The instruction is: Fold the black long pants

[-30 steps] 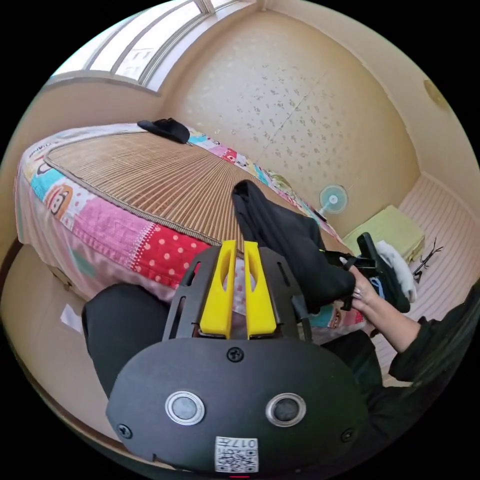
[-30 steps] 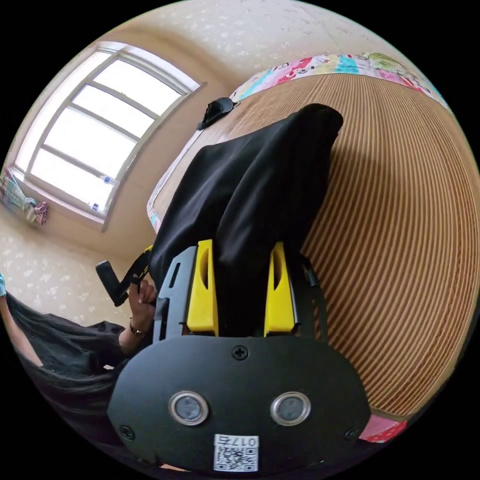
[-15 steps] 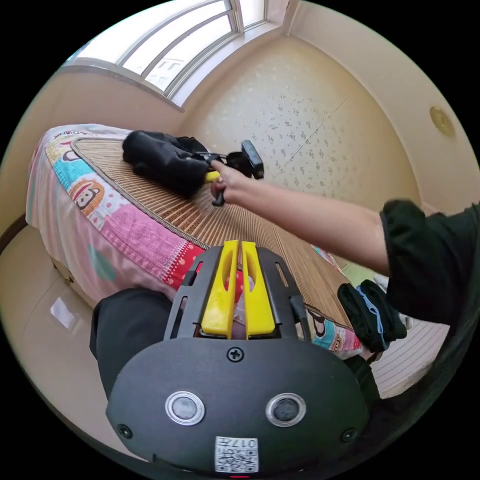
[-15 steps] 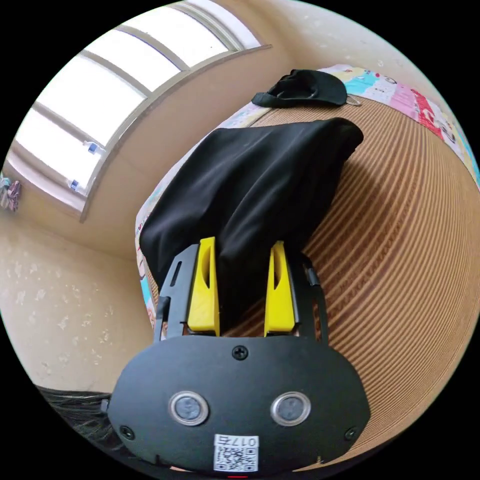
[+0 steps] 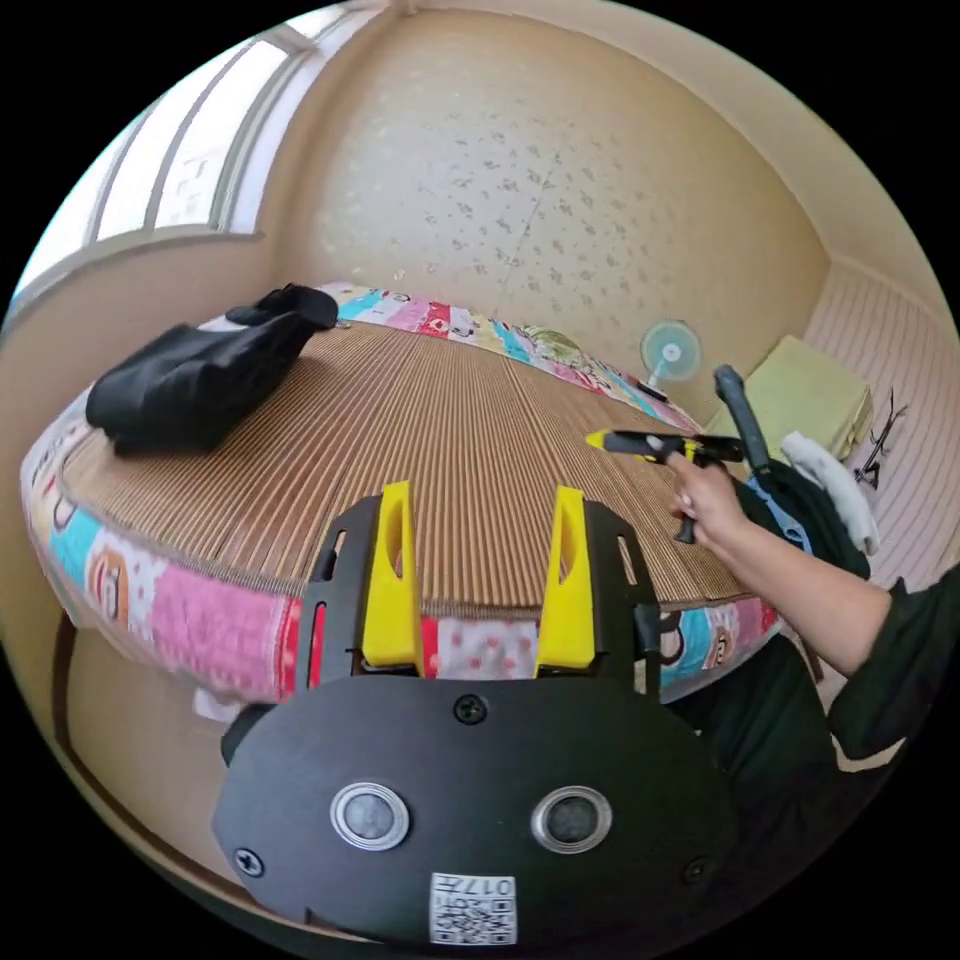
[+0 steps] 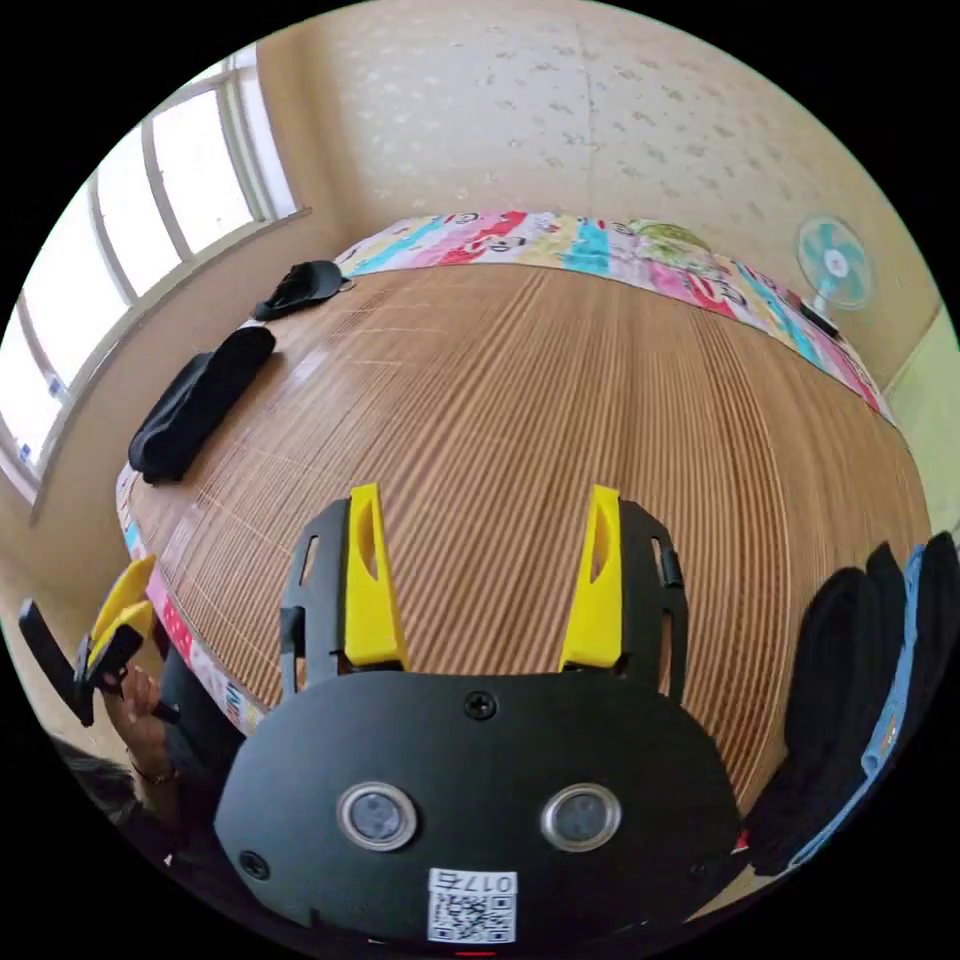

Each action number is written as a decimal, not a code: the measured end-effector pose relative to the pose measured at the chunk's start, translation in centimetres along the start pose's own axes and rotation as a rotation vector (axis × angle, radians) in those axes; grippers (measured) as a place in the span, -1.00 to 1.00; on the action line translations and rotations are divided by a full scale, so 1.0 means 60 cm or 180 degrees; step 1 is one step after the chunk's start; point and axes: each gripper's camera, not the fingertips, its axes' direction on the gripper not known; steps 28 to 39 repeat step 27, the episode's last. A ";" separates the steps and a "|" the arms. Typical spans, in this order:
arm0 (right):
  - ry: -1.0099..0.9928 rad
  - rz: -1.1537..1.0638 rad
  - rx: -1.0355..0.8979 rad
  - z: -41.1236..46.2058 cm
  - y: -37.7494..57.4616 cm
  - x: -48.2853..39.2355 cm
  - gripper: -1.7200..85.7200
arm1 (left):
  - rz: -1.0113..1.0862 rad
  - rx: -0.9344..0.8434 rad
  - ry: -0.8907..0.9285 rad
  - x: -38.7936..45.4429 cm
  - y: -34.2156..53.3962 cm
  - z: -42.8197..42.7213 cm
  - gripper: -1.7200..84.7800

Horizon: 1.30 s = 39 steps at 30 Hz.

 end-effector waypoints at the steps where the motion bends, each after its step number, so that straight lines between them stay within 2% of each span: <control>1: 0.0189 0.0152 0.0035 -0.018 0.027 0.045 -0.32 | 0.0026 -0.0080 0.0051 0.007 -0.035 0.040 -0.51; 3: 0.0442 0.0293 0.0034 -0.026 0.062 0.093 -0.27 | -0.0036 -0.0261 0.0087 0.008 -0.081 0.113 -0.45; 6: 0.0688 0.0559 -0.0422 0.010 0.102 0.139 -0.16 | -0.0172 -0.0617 -0.0159 0.010 -0.130 0.242 -0.36; 8: 0.0642 0.0712 -0.0418 0.012 0.124 0.154 -0.12 | -0.0224 -0.1110 -0.0411 0.015 -0.137 0.345 -0.34; 11: 0.0668 0.0703 -0.0411 0.007 0.133 0.150 -0.11 | 0.0031 -0.1205 -0.1087 0.061 -0.128 0.387 -0.36; 13: 0.0658 0.0706 -0.0382 0.000 0.141 0.150 -0.11 | 0.0095 -0.1152 -0.1199 0.070 -0.116 0.394 -0.37; 17: 0.0660 0.0703 -0.0352 -0.019 0.153 0.147 -0.11 | -0.0027 -0.1172 -0.1027 0.040 -0.103 0.402 -0.38; 22: 0.0666 0.0703 -0.0313 -0.044 0.165 0.141 -0.11 | 0.0056 -0.1213 -0.1161 0.042 -0.089 0.414 -0.38; 27: 0.0691 0.0726 -0.0268 -0.069 0.174 0.134 -0.11 | 0.0024 -0.1243 -0.1040 0.019 -0.078 0.415 -0.38; 39: 0.0691 0.0726 -0.0268 -0.069 0.174 0.134 -0.11 | 0.0024 -0.1243 -0.1040 0.019 -0.078 0.415 -0.38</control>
